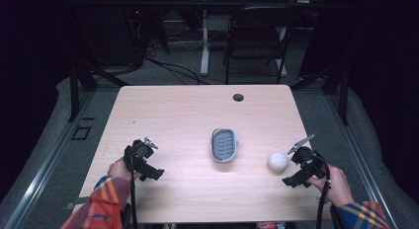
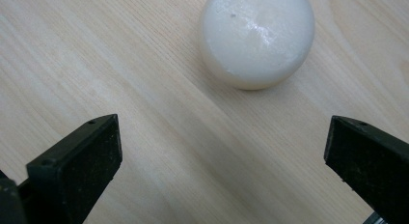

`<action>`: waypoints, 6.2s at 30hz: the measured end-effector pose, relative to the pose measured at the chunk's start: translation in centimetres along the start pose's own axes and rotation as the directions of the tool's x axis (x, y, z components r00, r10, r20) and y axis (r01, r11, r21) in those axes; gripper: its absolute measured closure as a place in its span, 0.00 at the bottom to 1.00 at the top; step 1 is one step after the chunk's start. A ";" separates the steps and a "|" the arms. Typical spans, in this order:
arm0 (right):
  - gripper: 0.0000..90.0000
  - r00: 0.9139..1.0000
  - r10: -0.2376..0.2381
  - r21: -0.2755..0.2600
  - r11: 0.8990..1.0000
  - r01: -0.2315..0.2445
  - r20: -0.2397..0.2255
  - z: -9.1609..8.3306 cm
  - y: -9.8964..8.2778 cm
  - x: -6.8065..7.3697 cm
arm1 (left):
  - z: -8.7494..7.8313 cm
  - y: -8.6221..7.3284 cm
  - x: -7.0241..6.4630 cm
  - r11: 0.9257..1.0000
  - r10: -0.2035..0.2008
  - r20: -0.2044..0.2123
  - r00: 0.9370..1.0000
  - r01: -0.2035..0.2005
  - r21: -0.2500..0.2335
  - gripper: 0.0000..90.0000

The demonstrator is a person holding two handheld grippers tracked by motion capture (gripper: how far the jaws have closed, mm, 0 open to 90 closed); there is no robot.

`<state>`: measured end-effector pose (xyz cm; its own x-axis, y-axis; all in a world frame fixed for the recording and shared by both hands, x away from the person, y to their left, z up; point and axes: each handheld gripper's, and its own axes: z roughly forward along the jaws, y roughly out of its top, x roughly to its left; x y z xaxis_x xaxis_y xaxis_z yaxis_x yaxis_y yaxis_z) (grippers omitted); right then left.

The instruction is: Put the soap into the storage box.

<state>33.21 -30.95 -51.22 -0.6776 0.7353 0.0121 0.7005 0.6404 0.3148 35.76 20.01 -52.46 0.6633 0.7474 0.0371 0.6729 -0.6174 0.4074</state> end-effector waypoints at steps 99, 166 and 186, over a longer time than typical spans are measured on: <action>0.25 0.992 -0.103 0.139 0.986 0.092 0.076 4.9 6.3 -0.9 | 0.4 0.0 -0.2 0.999 0.022 0.010 1.000 -0.022 0.037 0.00; 0.26 0.972 -0.227 0.110 0.969 0.219 0.066 3.9 10.3 1.9 | 0.6 -0.1 -0.2 0.999 0.018 0.011 1.000 -0.018 0.048 0.00; 0.26 0.969 -0.234 0.090 0.970 0.227 0.076 4.2 12.8 1.4 | 0.6 -0.1 -0.2 0.999 0.019 0.012 1.000 -0.020 0.047 0.00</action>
<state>42.17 -20.76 -51.16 -0.8038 0.5796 -0.1342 0.5456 0.8080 0.2224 35.73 19.75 -53.04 0.6800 0.7324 0.0344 0.6742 -0.6430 0.3633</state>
